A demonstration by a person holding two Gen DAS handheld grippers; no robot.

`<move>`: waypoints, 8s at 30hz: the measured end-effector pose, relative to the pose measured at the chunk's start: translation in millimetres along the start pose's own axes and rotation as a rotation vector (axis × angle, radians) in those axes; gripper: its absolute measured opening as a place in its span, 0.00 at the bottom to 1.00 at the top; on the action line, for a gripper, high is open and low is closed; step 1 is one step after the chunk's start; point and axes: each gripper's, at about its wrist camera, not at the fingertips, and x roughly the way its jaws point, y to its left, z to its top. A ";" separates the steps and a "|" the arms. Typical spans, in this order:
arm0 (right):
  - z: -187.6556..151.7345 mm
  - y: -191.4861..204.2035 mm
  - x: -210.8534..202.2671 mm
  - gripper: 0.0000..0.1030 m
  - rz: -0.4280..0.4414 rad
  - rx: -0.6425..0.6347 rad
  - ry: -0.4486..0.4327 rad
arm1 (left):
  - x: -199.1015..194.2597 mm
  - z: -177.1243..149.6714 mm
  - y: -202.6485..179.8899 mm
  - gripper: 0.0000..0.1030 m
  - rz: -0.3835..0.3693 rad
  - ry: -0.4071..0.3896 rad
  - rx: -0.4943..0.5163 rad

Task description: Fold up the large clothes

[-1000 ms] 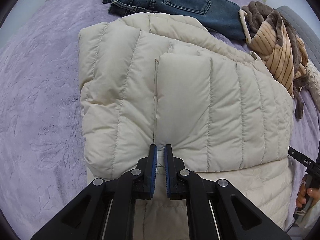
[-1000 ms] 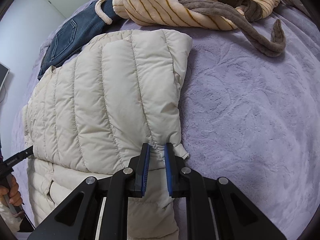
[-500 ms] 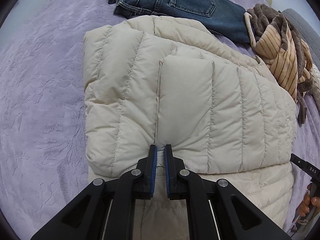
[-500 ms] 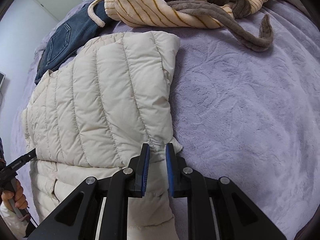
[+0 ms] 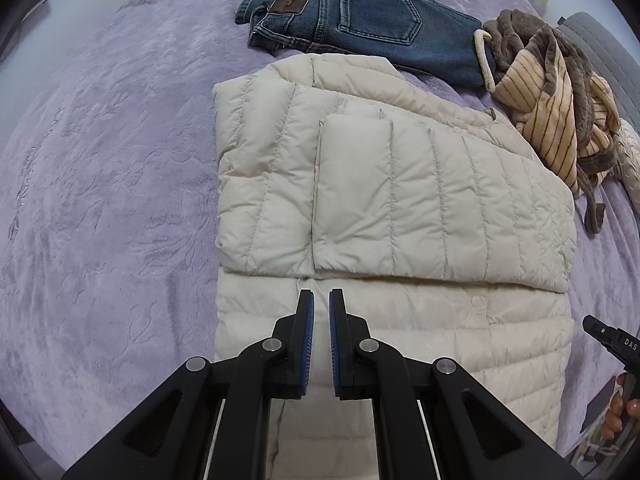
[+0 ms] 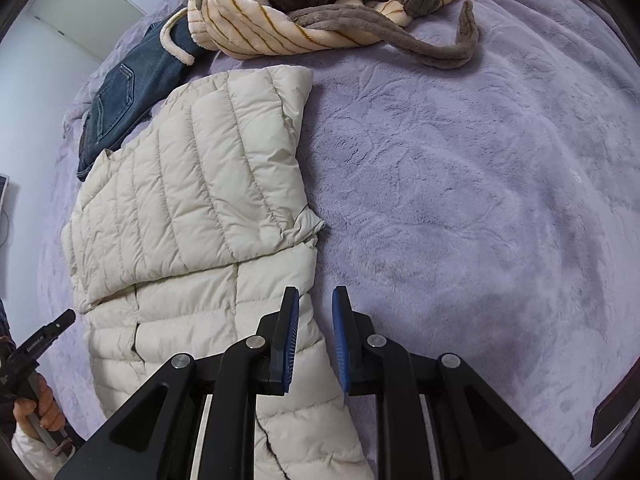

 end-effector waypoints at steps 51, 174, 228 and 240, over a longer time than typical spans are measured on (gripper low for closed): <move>-145.9 24.7 -53.7 0.84 0.206 0.052 0.130 | -78.3 -151.5 31.5 1.00 0.051 0.023 -0.054; 164.3 92.9 26.3 0.17 0.241 -0.119 -0.049 | 40.1 154.7 3.6 0.65 -0.074 -0.150 0.031; 84.8 72.5 -1.5 0.17 0.077 -0.046 -0.104 | 26.2 69.3 71.5 0.67 0.036 -0.087 -0.163; 4.2 81.7 -20.2 0.49 0.107 0.008 -0.047 | 11.9 3.2 46.4 0.68 -0.005 0.018 -0.099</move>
